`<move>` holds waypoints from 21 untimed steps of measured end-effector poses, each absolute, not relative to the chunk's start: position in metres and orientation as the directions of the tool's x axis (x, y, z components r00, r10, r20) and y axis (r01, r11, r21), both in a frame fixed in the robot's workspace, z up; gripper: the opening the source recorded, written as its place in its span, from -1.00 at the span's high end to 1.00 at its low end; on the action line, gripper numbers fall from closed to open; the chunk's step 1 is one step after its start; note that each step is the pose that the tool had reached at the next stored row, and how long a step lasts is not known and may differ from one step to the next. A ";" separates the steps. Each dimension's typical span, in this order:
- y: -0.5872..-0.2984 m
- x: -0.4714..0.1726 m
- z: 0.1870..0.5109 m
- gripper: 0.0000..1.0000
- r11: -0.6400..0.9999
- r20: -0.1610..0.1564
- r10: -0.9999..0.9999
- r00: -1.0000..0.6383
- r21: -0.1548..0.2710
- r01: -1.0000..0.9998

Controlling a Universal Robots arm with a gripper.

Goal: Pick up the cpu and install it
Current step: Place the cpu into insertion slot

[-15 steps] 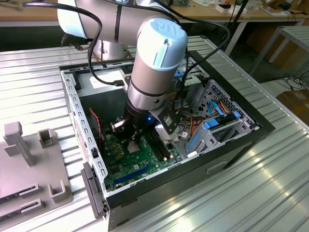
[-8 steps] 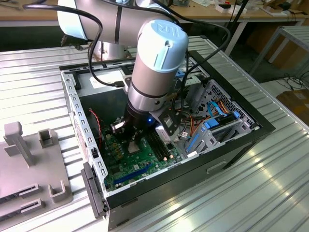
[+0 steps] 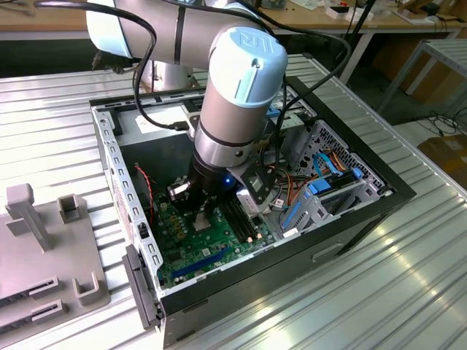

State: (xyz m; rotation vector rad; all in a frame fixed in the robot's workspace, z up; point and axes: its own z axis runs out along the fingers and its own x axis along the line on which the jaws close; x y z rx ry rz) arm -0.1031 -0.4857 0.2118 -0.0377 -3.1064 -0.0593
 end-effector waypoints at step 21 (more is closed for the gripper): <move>-0.487 -0.103 0.216 -0.26 0.999 0.035 0.027 -0.999 0.038 0.029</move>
